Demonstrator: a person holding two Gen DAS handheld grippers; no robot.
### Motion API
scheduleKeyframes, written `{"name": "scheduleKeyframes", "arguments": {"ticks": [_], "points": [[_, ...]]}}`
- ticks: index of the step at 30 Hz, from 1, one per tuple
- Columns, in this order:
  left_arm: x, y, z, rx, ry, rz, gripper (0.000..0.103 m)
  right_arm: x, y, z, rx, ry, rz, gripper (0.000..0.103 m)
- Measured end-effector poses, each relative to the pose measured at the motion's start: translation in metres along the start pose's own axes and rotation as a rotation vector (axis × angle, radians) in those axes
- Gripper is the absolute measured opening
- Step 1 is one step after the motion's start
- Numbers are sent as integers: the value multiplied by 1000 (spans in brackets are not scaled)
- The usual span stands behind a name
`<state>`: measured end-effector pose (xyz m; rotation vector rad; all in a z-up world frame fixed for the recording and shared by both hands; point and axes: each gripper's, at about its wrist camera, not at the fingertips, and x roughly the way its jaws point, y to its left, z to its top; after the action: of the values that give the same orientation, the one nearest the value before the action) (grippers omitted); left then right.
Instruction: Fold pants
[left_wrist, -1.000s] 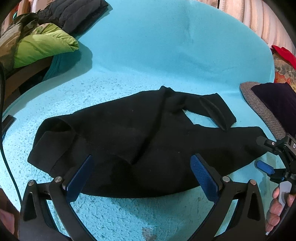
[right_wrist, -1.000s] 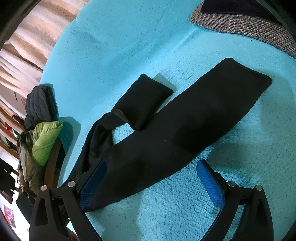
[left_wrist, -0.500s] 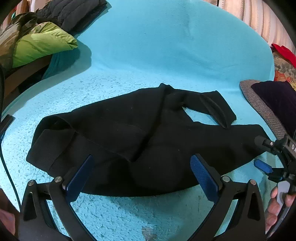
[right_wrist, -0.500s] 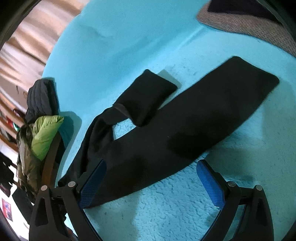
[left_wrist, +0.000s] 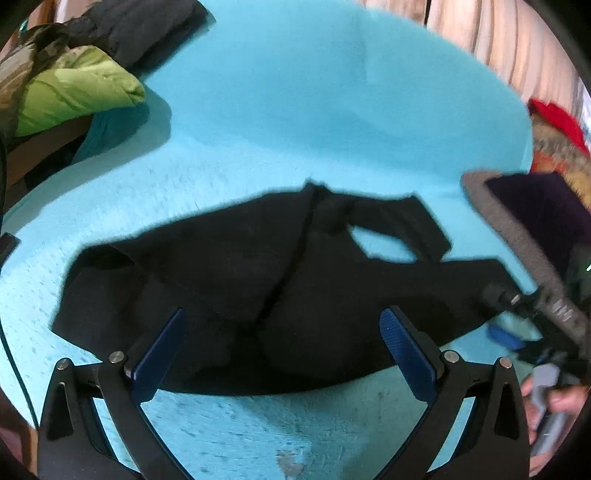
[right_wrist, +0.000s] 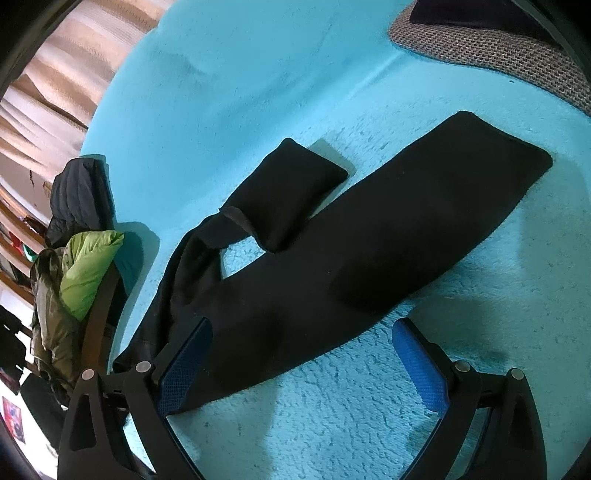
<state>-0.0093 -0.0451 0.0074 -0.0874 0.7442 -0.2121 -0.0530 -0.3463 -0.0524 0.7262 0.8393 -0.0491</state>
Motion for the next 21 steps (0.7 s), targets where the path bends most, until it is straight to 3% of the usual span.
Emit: {"name": "scheduleKeyframes", "arguments": {"ticks": [5,9,12,15,17,21], "points": [[-37,61,25,-34,10,-83,103,0,-1,0,5,-2,15,99],[-40,119,29,-63,53,-72,103,1,-2,0,6,5,23,99],[-33,165,20,-189,109,-116,103,0,-3,1,9,4,27,99],[-14,198,6,-402,182,-309,103,1,-2,1,10,6,30,99],[-3,205,-1,-478,208,-375,103,2,-2,1,9,9,31,99],[19,208,-11,-551,238,-400,102,1,-2,1,13,5,31,99]]}}
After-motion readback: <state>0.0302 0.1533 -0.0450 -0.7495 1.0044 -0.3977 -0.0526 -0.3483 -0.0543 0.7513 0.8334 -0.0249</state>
